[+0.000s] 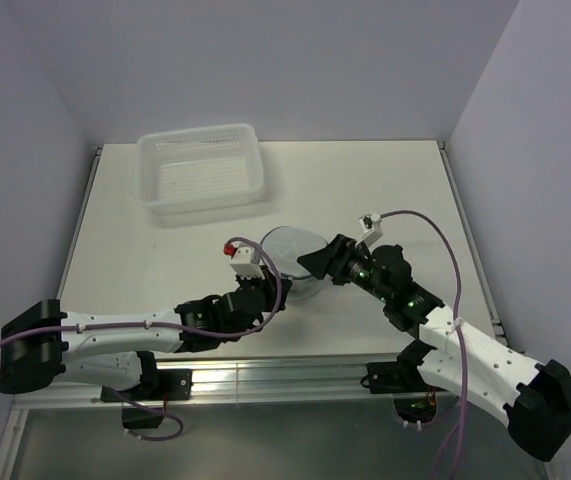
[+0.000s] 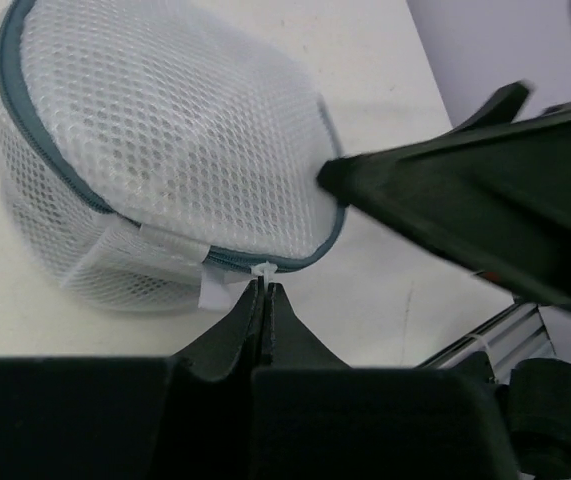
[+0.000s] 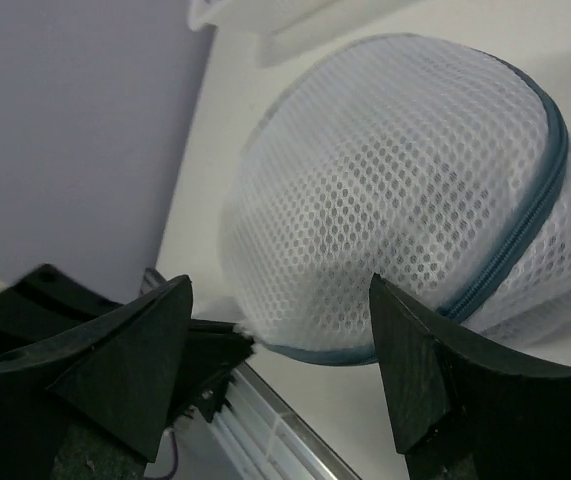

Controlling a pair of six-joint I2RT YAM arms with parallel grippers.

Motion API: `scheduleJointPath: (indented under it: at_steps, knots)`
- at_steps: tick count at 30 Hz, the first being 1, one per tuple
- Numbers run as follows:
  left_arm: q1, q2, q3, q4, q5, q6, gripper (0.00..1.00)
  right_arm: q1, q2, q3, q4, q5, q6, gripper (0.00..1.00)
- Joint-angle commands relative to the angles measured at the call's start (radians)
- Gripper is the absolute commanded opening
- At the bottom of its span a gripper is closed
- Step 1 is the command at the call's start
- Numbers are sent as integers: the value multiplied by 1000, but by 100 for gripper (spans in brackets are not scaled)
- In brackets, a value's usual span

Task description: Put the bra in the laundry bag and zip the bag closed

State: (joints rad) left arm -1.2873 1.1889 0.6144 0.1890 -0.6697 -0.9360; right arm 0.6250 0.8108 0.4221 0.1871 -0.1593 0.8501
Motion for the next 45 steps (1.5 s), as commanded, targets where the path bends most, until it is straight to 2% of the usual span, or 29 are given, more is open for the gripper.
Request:
scheduleJointPath:
  at_steps: [1,5,9,14,17,22,26,28,33,35,37,40,42,45]
  knots:
    - [-1,21,62,86,32,36,0,31,19,-57,38,53,90,78]
    - [-3,37,73,95,48,29,0,82,2,-71,34,127,118,76]
    - [-3,38,64,101,29,28,0,87,-70,-85,-46,210,104,76]
    - [0,40,59,102,-28,42,0,110,-151,-92,-116,262,104,83]
    - [2,49,67,119,-42,46,0,123,-156,-71,-135,218,115,84]
    - [2,57,61,155,-10,45,0,133,-96,-104,-14,164,176,84]
    - [-4,64,45,150,12,22,0,134,5,-98,98,90,217,77]
    - [-4,57,35,147,-1,16,0,136,16,-92,115,73,230,77]
    - [0,43,28,168,-47,46,0,160,-211,-108,-116,288,170,79]
    - [11,49,34,178,-44,54,0,160,-274,-92,-207,308,156,80]
    - [19,57,38,204,-34,58,0,162,-280,-100,-218,281,162,82]
    - [25,66,51,227,-25,68,0,163,-239,-147,-142,219,208,86]
    - [25,71,61,231,-19,74,0,165,-184,-170,-50,185,245,93]
    - [25,67,62,236,11,74,0,163,-116,-180,49,173,256,94]
